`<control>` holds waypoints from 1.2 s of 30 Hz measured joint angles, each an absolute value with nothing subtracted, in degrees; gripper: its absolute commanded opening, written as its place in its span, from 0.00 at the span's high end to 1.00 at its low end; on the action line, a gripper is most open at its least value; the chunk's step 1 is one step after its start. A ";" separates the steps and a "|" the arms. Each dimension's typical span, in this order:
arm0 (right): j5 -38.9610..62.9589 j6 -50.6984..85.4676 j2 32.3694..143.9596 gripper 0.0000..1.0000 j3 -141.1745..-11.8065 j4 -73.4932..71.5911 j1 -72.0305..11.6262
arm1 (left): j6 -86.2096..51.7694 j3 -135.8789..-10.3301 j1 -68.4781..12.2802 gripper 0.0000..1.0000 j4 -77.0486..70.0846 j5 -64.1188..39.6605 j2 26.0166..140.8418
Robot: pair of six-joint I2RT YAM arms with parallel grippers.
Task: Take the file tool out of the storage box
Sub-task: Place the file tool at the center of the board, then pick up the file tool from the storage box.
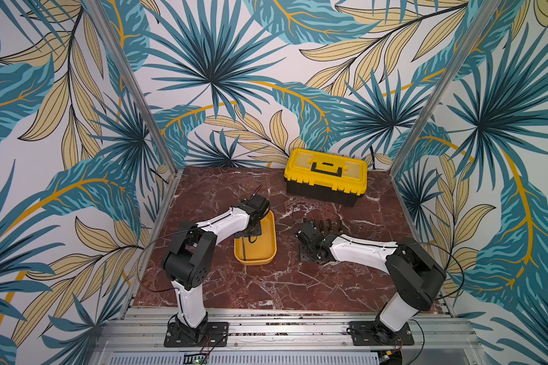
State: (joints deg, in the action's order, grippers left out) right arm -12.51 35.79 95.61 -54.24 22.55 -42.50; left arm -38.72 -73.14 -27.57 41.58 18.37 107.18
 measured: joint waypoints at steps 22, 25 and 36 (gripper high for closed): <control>-9.15 30.96 75.26 0.54 -52.69 25.65 -41.43 | -41.58 -79.57 -27.83 0.49 40.64 27.40 115.85; -9.15 30.83 74.96 0.54 -51.90 26.00 -41.17 | -41.43 -79.55 -27.81 0.52 39.09 26.46 115.94; -9.15 30.81 73.91 0.54 -50.94 26.50 -40.80 | -39.46 -79.44 -27.81 0.71 35.29 20.43 115.94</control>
